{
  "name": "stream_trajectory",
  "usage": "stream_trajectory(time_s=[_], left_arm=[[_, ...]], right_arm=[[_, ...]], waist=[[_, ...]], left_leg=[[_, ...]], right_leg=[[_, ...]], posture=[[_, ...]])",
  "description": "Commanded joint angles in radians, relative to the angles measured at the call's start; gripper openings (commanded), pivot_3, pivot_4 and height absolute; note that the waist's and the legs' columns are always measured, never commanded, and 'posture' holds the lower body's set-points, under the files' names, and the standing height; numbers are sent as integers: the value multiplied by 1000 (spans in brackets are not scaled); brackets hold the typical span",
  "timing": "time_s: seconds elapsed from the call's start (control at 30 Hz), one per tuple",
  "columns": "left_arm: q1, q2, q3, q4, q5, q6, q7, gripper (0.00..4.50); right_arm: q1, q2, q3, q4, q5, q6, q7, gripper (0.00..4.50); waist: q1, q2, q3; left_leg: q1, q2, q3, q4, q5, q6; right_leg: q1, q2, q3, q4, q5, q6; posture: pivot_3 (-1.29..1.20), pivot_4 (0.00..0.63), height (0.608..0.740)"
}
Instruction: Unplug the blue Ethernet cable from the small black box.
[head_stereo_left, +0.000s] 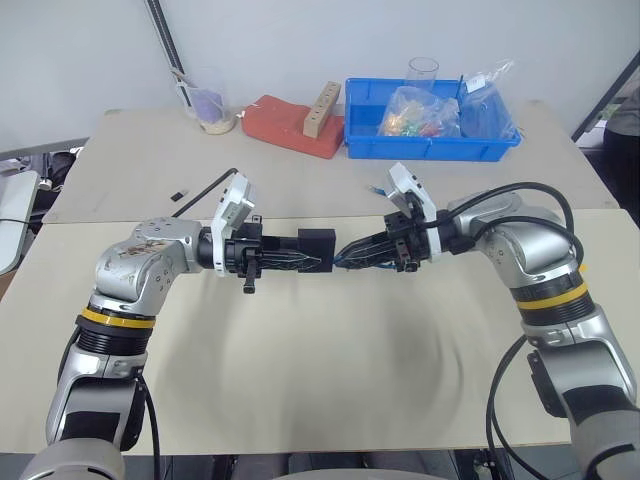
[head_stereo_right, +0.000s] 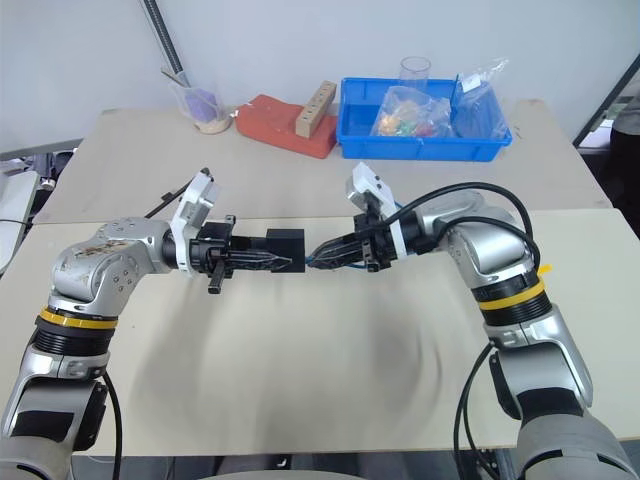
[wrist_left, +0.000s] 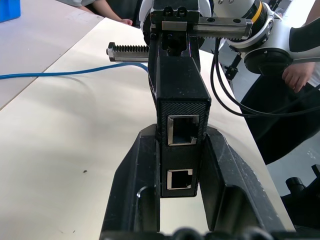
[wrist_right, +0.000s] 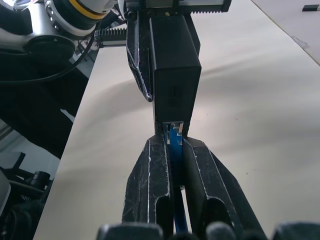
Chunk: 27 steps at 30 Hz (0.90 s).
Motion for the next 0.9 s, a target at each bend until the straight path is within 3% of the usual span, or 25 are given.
stream_trajectory(time_s=[0.03, 0.17, 0.47, 0.5, 0.67, 0.83, 0.9], left_arm=[[10, 54, 40, -70, -8, -13, -12, 550], [38, 90, 63, -72, -10, -19, -7, 550], [126, 59, 76, -107, 35, -112, 71, 550], [133, 55, 76, -110, 39, -118, 79, 550], [187, 49, 85, -121, 60, -157, 115, 550], [232, 9, 120, -61, 137, -256, 238, 550], [249, -30, 136, 1, 185, -331, 311, 550]], right_arm=[[47, -134, -35, -28, -21, -41, 71, 36], [143, -222, -28, 9, -74, -126, 87, 36], [298, -129, -28, 111, -300, -488, -139, 36], [305, -126, -31, 114, -309, -511, -144, 1004], [344, -160, -69, 51, -272, -525, -98, 2703], [335, -140, -174, -176, -121, -329, -168, 4470], [322, -96, -218, -286, -32, -197, -248, 4470]], waist=[[6, 0, 0], [9, 0, 0], [-2, 0, 0], [0, 0, 0], [7, 0, 0], [5, 0, 0], [1, 0, 0]], left_leg=[[-1, 0, 0, 0, 0, 0], [-1, -1, 0, 0, 0, 0], [0, 1, 1, -1, 0, 0], [0, 1, 1, -1, 0, 0], [0, 0, 1, 0, 0, 0], [0, 0, 1, 0, 0, 0], [1, 1, 1, -1, 0, 0]], right_leg=[[0, 0, 0, 0, 0, 0], [0, -1, 0, -5, 0, 0], [-1, 1, 1, -3, 0, 0], [-1, 0, 1, -3, 0, 0], [0, -1, 1, -4, 0, 0], [0, -1, 1, -4, 0, 0], [0, 0, 1, -4, 0, 0]], posture=[[0, 150, 740], [0, 150, 740], [0, 150, 740], [0, 150, 740], [0, 150, 740], [0, 150, 740], [0, 150, 740]])
